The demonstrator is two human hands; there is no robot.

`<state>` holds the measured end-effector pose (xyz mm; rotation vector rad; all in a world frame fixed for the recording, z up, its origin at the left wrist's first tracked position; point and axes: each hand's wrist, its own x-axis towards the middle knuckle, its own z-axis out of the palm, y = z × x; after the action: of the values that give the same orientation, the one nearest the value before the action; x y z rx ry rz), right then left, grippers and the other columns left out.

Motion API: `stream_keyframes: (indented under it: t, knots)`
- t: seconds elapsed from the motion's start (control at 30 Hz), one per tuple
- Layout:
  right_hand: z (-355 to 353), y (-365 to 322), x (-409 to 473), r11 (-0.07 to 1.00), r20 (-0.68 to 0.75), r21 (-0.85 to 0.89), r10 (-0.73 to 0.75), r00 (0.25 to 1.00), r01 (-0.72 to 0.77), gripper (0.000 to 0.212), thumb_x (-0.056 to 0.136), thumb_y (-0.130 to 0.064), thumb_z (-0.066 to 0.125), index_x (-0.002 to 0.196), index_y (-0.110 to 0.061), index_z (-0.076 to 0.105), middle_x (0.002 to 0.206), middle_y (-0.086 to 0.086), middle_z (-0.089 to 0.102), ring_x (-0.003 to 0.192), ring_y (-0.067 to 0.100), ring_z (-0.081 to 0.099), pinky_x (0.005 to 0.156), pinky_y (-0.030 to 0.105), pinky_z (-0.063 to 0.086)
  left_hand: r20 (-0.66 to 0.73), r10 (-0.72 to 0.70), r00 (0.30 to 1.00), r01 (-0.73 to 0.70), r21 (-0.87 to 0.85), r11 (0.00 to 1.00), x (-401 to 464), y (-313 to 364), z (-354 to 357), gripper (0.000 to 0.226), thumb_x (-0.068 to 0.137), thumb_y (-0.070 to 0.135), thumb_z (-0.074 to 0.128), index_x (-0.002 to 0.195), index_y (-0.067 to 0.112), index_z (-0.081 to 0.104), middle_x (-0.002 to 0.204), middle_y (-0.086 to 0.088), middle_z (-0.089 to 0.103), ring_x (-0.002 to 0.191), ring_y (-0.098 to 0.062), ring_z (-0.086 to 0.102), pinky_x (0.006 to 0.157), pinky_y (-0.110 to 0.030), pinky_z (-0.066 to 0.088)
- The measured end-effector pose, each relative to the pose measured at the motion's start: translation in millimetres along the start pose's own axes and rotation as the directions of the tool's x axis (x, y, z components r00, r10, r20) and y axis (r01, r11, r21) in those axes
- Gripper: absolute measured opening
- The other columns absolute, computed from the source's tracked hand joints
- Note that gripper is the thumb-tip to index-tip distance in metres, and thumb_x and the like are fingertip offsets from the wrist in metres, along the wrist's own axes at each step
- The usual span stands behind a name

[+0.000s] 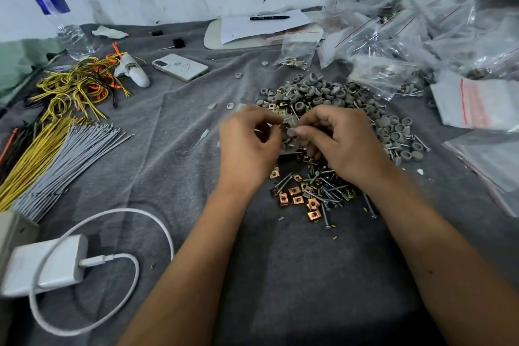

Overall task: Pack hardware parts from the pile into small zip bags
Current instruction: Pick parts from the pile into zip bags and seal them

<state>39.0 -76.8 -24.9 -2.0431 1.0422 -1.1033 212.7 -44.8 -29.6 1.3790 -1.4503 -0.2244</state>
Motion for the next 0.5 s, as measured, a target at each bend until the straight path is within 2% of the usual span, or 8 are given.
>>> stream_keyframes:
  t: [0.1, 0.2, 0.33, 0.5]
  knots:
    - [2.5, -1.3, 0.4, 0.994, -0.084, 0.107, 0.044, 0.995, -0.035, 0.006, 0.093, -0.010, 0.073, 0.094, -0.016, 0.071, 0.074, -0.003, 0.075, 0.058, 0.012, 0.070, 0.053, 0.022, 0.055, 0.105, 0.124, 0.987, -0.125, 0.012, 0.992, -0.4, -4.1, 2.2, 0.013, 0.084, 0.006, 0.073, 0.092, 0.012, 0.081, 0.094, 0.003, 0.074, 0.084, -0.009, 0.068, 0.076, -0.032, 0.057]
    - [6.3, -1.0, 0.4, 0.996, -0.096, 0.068, 0.060, 0.994, -0.054, 0.008, 0.092, -0.014, 0.076, 0.090, -0.015, 0.068, 0.070, -0.007, 0.074, 0.050, 0.008, 0.066, 0.048, 0.018, 0.050, 0.181, 0.192, 0.965, -0.194, -0.006, 0.981, -1.6, -5.5, 3.3, 0.011, 0.082, 0.011, 0.078, 0.093, 0.010, 0.080, 0.094, 0.002, 0.073, 0.082, -0.008, 0.067, 0.073, -0.029, 0.056]
    - [8.9, -0.6, -0.4, 0.998, -0.047, 0.037, 0.059, 0.997, -0.057, 0.007, 0.092, -0.015, 0.075, 0.094, -0.011, 0.069, 0.067, -0.009, 0.073, 0.049, 0.010, 0.066, 0.048, 0.020, 0.052, 0.198, 0.196, 0.960, -0.204, 0.017, 0.979, -1.1, -9.1, 4.1, 0.013, 0.078, 0.014, 0.082, 0.090, 0.009, 0.080, 0.093, 0.000, 0.072, 0.082, -0.011, 0.067, 0.071, -0.031, 0.056]
    - [3.4, 2.5, 0.0, 0.999, 0.029, 0.008, 0.041, 0.999, -0.042, 0.008, 0.095, -0.010, 0.072, 0.102, -0.013, 0.071, 0.076, -0.006, 0.076, 0.052, 0.010, 0.068, 0.054, 0.020, 0.052, 0.156, 0.147, 0.977, -0.151, 0.013, 0.988, -3.5, -10.8, 7.2, 0.011, 0.079, 0.010, 0.078, 0.090, 0.009, 0.080, 0.091, -0.002, 0.073, 0.078, -0.013, 0.067, 0.067, -0.037, 0.057]
